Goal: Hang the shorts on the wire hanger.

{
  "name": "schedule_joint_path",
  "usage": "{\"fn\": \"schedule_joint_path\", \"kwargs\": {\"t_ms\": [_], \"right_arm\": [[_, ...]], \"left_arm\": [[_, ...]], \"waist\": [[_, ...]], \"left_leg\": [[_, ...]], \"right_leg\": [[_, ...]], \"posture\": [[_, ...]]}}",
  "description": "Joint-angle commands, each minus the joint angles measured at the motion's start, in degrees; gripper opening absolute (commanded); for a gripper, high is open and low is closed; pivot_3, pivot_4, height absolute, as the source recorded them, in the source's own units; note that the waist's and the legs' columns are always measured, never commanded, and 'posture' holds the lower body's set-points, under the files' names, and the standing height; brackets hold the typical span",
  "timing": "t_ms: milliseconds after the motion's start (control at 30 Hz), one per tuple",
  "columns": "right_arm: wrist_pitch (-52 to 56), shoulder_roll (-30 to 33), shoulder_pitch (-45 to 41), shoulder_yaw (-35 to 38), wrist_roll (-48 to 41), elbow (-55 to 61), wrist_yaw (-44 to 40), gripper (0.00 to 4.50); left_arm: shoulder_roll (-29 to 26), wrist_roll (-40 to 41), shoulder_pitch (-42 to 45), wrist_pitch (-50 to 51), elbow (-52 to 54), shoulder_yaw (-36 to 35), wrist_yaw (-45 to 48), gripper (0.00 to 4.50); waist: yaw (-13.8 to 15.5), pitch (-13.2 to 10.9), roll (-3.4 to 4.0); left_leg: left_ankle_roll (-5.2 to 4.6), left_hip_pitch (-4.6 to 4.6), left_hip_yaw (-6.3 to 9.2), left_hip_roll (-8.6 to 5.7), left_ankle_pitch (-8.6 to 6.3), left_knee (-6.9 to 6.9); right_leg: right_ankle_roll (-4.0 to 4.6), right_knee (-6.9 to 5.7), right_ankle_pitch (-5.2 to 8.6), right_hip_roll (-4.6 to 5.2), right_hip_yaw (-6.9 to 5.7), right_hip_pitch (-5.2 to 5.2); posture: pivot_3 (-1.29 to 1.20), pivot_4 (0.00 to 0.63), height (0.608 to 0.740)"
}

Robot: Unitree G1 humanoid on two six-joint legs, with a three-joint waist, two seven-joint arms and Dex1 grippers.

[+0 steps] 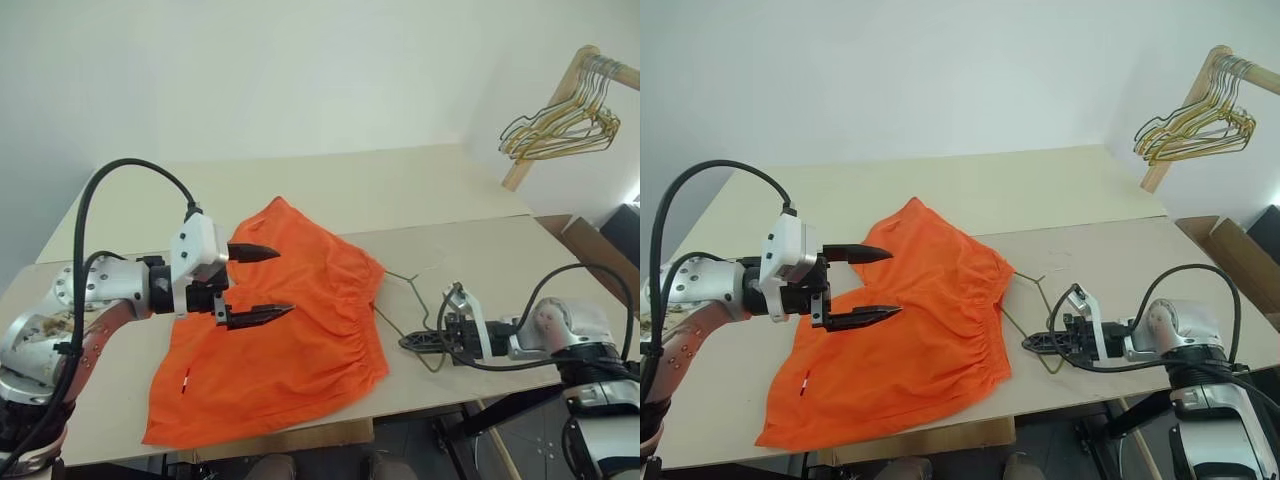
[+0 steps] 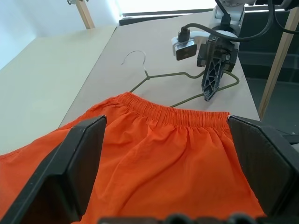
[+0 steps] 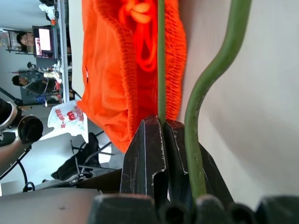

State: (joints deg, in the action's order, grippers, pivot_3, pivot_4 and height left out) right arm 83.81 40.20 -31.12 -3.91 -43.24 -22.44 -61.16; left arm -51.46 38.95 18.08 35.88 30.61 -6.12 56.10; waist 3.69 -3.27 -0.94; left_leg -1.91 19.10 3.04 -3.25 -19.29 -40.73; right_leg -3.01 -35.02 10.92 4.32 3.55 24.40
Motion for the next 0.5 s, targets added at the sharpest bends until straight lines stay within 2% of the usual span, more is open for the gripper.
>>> {"fn": "schedule_joint_path", "kwargs": {"t_ms": [33,300,500], "right_arm": [[-1.99,-1.22,-1.44,1.92,0.42,-1.09,0.28,0.0],[-7.25,-2.05,4.42,8.55,0.84,7.2,6.58,0.0],[-12.97,-4.33,7.13,12.35,2.1,17.53,14.09,0.0]], "left_arm": [[-0.15,-0.44,1.29,-1.3,0.04,-0.56,0.36,4.47],[0.06,-0.76,1.34,-1.36,-0.24,-0.42,0.53,4.47],[1.66,-2.62,5.69,-2.64,-4.3,2.05,0.92,4.47]], "waist": [[0.07,0.12,0.02],[0.36,0.2,0.02],[-0.18,0.38,0.02]], "left_leg": [[0.0,0.0,0.0,0.0,0.0,0.0],[-0.01,0.02,0.03,-0.01,-0.01,0.0],[-0.01,-0.01,0.02,-0.01,-0.01,0.0]], "right_leg": [[0.0,0.0,0.0,0.0,0.0,-0.01],[0.0,0.0,0.0,0.03,0.0,0.0],[0.0,-0.05,0.0,0.01,0.0,-0.01]], "posture": [[0.17,0.002,0.74],[0.17,0.002,0.74],[0.13,0.0,0.74]]}}
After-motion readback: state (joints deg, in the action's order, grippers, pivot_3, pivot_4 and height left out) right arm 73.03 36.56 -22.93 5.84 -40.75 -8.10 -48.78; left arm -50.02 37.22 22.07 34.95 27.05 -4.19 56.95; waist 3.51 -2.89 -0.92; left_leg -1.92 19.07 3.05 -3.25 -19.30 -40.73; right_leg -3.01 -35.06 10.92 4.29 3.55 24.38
